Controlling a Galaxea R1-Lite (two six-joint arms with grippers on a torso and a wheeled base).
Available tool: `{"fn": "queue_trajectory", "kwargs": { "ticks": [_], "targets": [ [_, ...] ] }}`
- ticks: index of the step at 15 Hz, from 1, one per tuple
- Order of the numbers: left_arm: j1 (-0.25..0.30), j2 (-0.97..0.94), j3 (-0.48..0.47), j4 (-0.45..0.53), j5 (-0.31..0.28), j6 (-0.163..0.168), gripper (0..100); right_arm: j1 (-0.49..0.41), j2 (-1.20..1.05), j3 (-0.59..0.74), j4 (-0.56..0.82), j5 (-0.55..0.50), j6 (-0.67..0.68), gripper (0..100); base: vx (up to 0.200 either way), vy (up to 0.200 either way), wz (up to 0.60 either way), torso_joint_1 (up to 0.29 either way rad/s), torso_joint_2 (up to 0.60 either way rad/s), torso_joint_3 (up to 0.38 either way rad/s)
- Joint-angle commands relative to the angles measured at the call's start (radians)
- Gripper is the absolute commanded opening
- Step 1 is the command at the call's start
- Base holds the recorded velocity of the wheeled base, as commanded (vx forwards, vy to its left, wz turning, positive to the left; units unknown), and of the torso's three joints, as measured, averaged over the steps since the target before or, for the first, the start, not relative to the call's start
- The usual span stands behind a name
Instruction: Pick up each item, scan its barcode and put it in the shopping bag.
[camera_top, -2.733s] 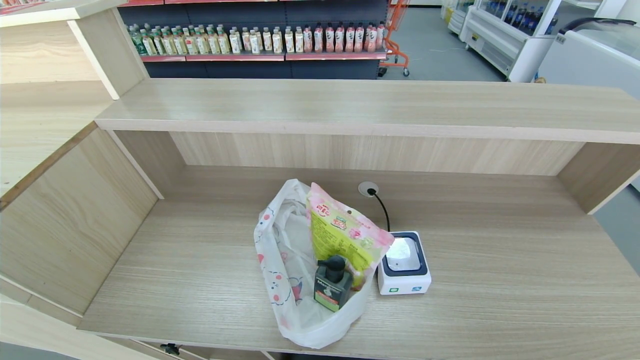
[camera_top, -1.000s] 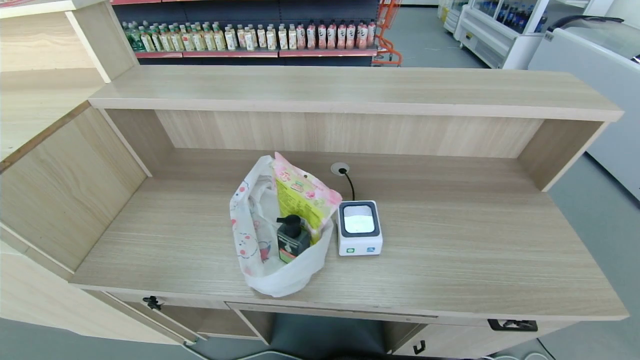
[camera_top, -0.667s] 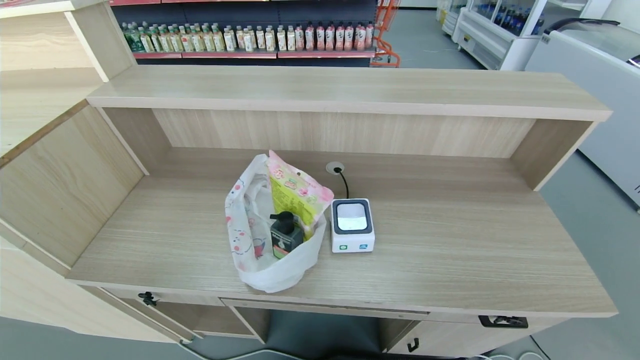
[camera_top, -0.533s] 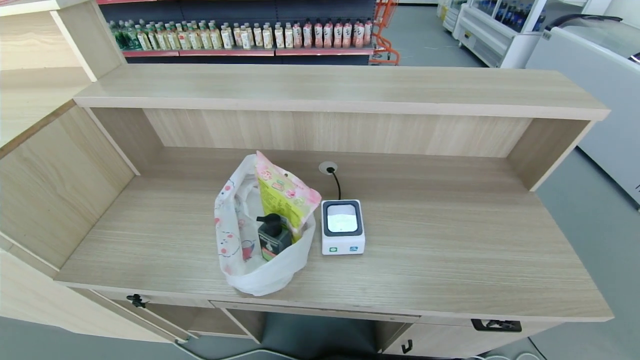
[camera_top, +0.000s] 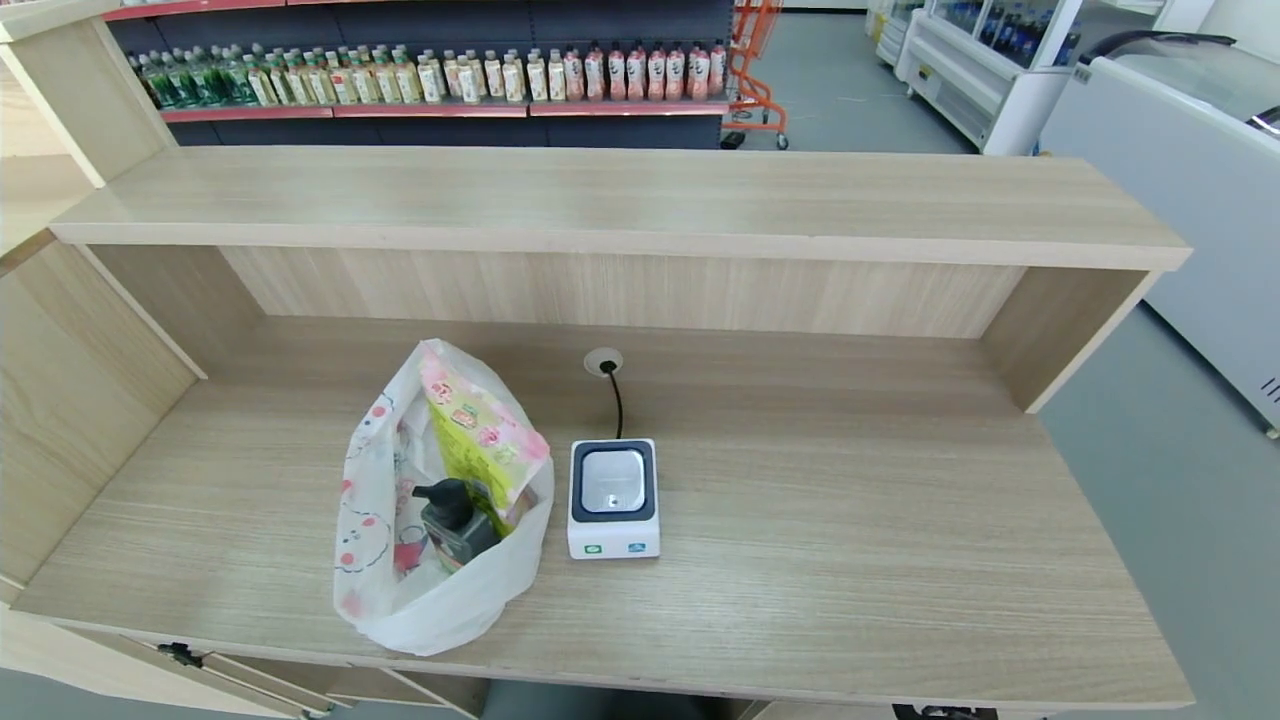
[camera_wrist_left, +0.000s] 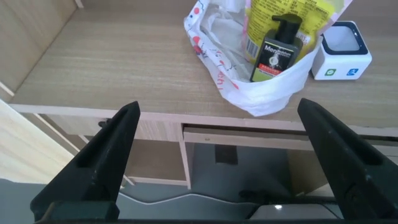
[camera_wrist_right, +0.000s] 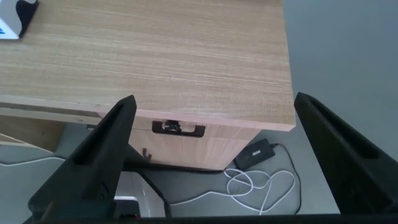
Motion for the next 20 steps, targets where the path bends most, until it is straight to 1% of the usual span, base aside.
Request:
{"fn": "queue_trajectory", "kwargs": {
  "ticks": [1, 7, 11, 16, 18, 19, 20],
  "targets": [
    [0.002, 0.000, 0.000, 0.000, 0.000, 0.002, 100, 0.002, 0.002, 0.000, 0.000, 0.001, -0.002, 100, 0.000, 0.000, 0.00, 0.000, 0.00, 0.000],
    [0.002, 0.000, 0.000, 0.000, 0.000, 0.000, 100, 0.002, 0.002, 0.000, 0.000, 0.001, 0.000, 100, 0.000, 0.000, 0.00, 0.000, 0.00, 0.000],
    [0.002, 0.000, 0.000, 0.000, 0.000, 0.006, 100, 0.002, 0.002, 0.000, 0.000, 0.001, 0.000, 100, 0.000, 0.000, 0.00, 0.000, 0.00, 0.000],
    [0.002, 0.001, 0.000, 0.000, 0.000, 0.006, 100, 0.002, 0.002, 0.000, 0.000, 0.001, 0.001, 100, 0.000, 0.000, 0.00, 0.000, 0.00, 0.000],
    [0.002, 0.000, 0.000, 0.000, 0.000, 0.006, 100, 0.002, 0.002, 0.000, 0.000, 0.001, 0.001, 100, 0.200, 0.200, 0.00, 0.002, 0.00, 0.002],
    [0.002, 0.000, 0.000, 0.000, 0.000, 0.006, 100, 0.002, 0.002, 0.000, 0.000, 0.001, 0.001, 100, 0.200, 0.000, 0.00, -0.022, 0.00, 0.007],
    [0.002, 0.000, 0.000, 0.000, 0.000, 0.005, 100, 0.002, 0.002, 0.000, 0.000, 0.001, 0.001, 100, 0.000, 0.000, 0.00, 0.000, 0.00, 0.000]
  ]
}}
